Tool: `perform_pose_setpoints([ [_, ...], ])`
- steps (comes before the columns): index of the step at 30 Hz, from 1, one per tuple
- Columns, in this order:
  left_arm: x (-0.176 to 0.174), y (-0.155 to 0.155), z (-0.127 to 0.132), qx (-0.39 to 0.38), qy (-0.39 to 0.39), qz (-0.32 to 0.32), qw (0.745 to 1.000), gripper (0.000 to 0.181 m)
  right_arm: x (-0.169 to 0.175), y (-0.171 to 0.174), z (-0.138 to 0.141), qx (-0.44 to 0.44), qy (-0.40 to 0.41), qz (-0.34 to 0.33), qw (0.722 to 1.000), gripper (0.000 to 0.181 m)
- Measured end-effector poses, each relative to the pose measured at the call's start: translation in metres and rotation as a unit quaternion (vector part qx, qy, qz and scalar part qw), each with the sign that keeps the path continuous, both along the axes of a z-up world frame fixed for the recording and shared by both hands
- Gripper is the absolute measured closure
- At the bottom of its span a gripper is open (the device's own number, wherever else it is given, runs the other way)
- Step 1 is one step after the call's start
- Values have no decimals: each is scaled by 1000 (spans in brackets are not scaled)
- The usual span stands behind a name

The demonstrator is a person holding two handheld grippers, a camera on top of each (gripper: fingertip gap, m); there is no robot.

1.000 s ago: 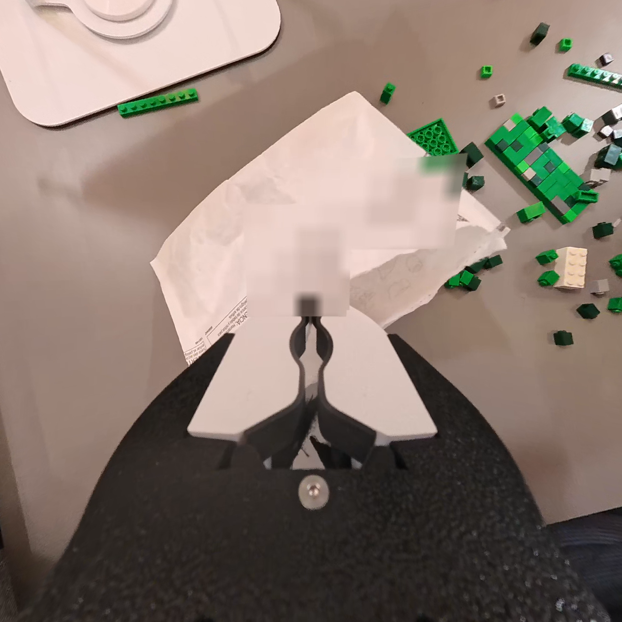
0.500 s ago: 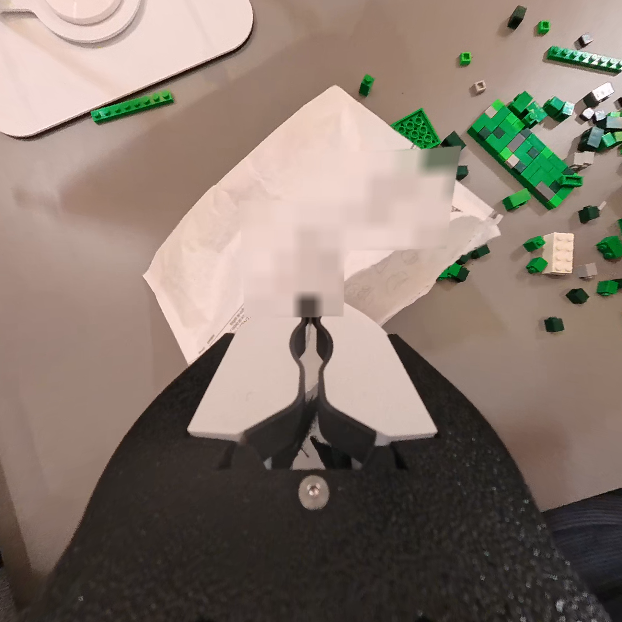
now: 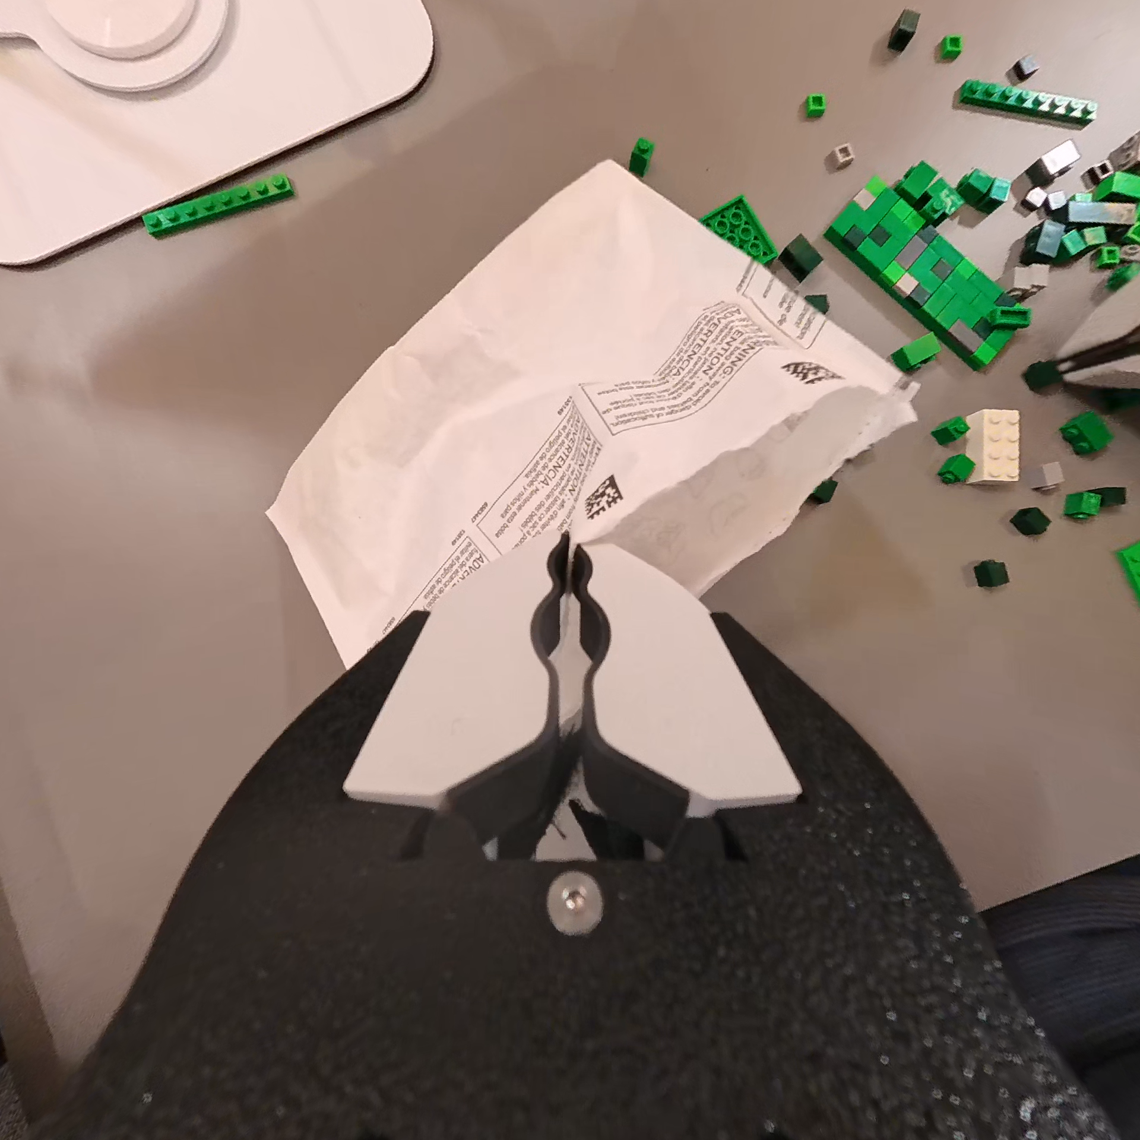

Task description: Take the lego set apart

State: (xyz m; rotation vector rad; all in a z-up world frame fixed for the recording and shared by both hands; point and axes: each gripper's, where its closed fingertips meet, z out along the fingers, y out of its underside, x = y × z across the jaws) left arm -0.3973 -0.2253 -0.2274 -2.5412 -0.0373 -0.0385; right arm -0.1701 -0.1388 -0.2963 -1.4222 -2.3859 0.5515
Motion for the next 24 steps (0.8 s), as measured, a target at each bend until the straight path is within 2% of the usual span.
perform_pose_setpoints([
  [3, 0, 0, 0, 2, -3, 1, 1000, 181, -9, -3, 19, 0, 42, -4, 999, 179],
  [5, 1, 1, 0, 1, -3, 1, 1000, 181, -37, -19, 59, 18, 143, 11, 989, 179],
  [7, 2, 3, 0, 1, -3, 3, 1000, 181, -76, -46, 108, 56, 266, 36, 962, 179],
  [9, 4, 4, -1, 1, -2, 3, 1000, 181, -111, -72, 136, 113, 325, 60, 937, 179],
  [12, 11, 5, 2, 2, 7, -4, 1000, 181, -148, -99, 134, 182, 317, 112, 924, 179],
  [15, 20, 7, 8, 11, 14, -17, 1000, 181, -168, -92, 114, 274, 264, 125, 917, 179],
  [19, 23, 8, 13, 19, 25, -18, 999, 181, -170, -79, 95, 377, 205, 136, 893, 179],
  [21, 24, 8, 15, 20, 31, -18, 999, 181, -169, -80, 92, 394, 198, 137, 887, 176],
  [24, 29, 8, 16, 21, 31, -26, 999, 181, -166, -80, 91, 391, 200, 122, 890, 158],
])
